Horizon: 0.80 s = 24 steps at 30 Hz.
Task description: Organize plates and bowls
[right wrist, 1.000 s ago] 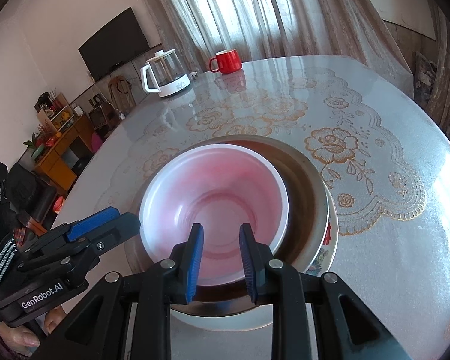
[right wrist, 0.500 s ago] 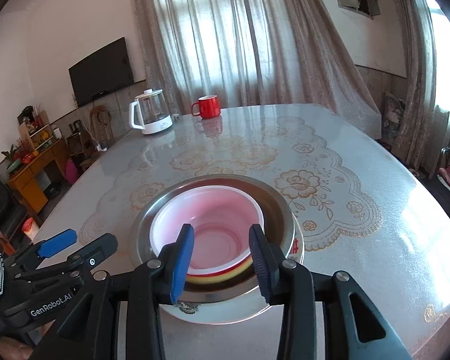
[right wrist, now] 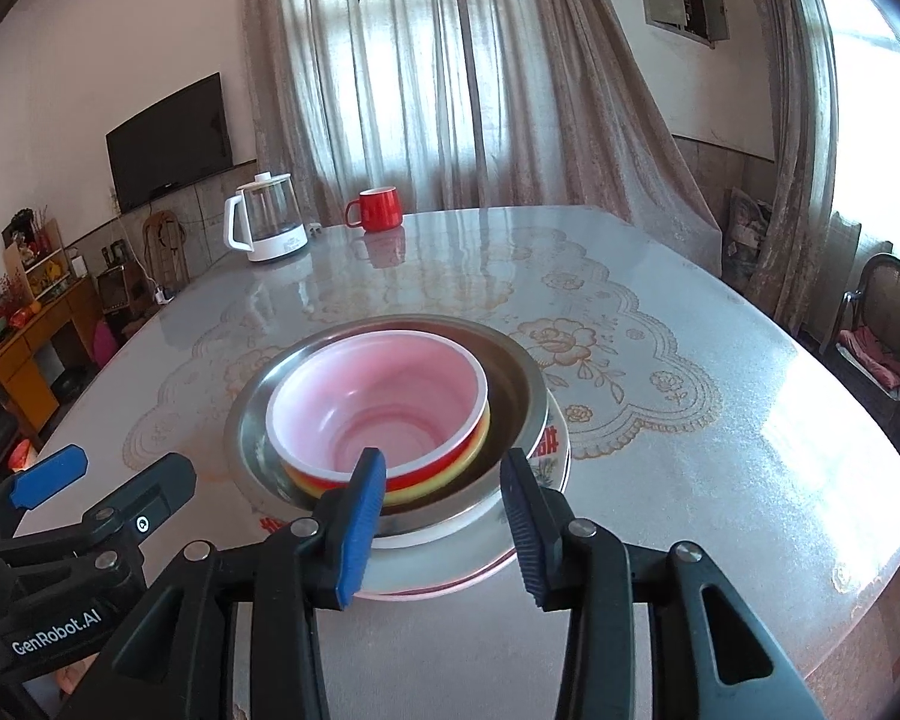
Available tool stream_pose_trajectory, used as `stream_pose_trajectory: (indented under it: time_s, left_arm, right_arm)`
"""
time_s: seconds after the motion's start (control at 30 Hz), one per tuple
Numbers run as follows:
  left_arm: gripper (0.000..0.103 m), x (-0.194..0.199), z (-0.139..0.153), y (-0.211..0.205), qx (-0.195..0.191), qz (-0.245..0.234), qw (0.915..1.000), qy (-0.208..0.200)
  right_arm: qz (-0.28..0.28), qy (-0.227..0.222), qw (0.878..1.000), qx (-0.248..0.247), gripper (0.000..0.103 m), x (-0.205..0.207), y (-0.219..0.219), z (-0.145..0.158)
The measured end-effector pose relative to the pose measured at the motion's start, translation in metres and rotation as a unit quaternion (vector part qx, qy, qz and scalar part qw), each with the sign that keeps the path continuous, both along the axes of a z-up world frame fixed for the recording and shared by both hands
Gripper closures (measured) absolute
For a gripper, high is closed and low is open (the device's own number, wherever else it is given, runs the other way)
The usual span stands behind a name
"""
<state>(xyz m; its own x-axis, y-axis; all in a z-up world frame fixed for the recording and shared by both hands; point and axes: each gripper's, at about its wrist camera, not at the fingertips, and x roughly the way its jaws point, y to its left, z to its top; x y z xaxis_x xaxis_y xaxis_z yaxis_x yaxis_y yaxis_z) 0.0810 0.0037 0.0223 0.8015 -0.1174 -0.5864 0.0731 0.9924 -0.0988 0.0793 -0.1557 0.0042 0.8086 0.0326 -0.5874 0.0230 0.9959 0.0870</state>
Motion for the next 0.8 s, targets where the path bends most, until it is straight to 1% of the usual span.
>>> stream_pose_trajectory:
  time_s: [0.43, 0.8]
  left_arm:
    - [0.0, -0.0006, -0.0015, -0.0033, 0.017, 0.012, 0.9998, -0.002]
    - [0.0, 0.0012, -0.0024, -0.0007, 0.012, 0.023, 0.9997, 0.0]
  right_arm:
    - [0.003, -0.003, 1.0, -0.001, 0.063, 0.001, 0.0014, 0.0014]
    - [0.003, -0.009, 1.0, -0.008, 0.063, 0.0016, 0.0028, 0.0021]
